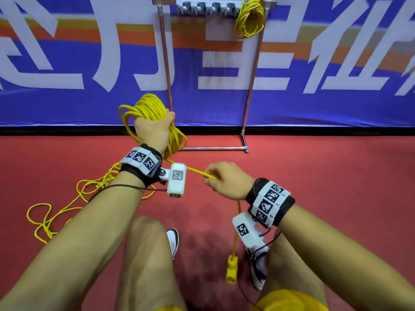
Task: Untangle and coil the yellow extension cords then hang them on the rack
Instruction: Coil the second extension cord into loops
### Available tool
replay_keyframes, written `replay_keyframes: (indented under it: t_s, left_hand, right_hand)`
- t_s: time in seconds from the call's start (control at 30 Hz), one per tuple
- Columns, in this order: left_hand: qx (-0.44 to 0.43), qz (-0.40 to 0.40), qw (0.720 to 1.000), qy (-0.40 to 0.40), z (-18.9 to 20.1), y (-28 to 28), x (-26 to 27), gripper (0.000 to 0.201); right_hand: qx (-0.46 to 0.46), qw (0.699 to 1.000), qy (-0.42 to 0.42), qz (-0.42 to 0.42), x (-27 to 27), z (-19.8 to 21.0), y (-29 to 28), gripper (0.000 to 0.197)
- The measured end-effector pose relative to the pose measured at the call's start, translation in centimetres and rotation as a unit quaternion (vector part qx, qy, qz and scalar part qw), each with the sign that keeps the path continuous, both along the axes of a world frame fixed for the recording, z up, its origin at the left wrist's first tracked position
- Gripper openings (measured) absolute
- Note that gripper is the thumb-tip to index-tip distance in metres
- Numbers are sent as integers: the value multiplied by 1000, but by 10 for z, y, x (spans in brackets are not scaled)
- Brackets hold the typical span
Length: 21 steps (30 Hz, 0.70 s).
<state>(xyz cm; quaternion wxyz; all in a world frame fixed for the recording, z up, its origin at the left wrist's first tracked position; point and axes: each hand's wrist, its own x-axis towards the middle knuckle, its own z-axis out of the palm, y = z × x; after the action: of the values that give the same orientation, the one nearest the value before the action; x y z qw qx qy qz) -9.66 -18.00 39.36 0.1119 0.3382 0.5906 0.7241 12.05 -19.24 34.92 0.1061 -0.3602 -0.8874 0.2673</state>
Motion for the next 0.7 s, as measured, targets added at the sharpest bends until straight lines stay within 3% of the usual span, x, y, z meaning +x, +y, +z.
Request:
replay_keyframes:
  t_s: [0.17,0.23,0.3,0.43,0.5,0.57,0.7]
  left_hand:
    - [-113,-88,974,175,-13,-3,5,51]
    - [-140,-171,946,235,-14,-9,16,52]
    - [-139,-277,922,230,-16,-16,25,46]
    - [-214,-420,870,143,-14,-34,38,18]
    - [-246,-472,844,58,-20,-39,42,21]
    - [-258,-521,809,-89,-26,-43,46,28]
    - [-232,-589,729,-261,-23,-51,57,57]
  right_hand:
    - [184,979,-74,37,-2,35,-3,14]
    - [247,966,-69,38,-5,46,-4,17]
    - [288,956,-47,33,-7,57,-3,20]
    - [327,945,-1,-21,-2,71,4,19]
    - [337,940,-8,-45,-1,76,10,18]
    - [347,935,-10,-70,-2,80,17,17]
    - [361,928,-42,-84,0,86,34,18]
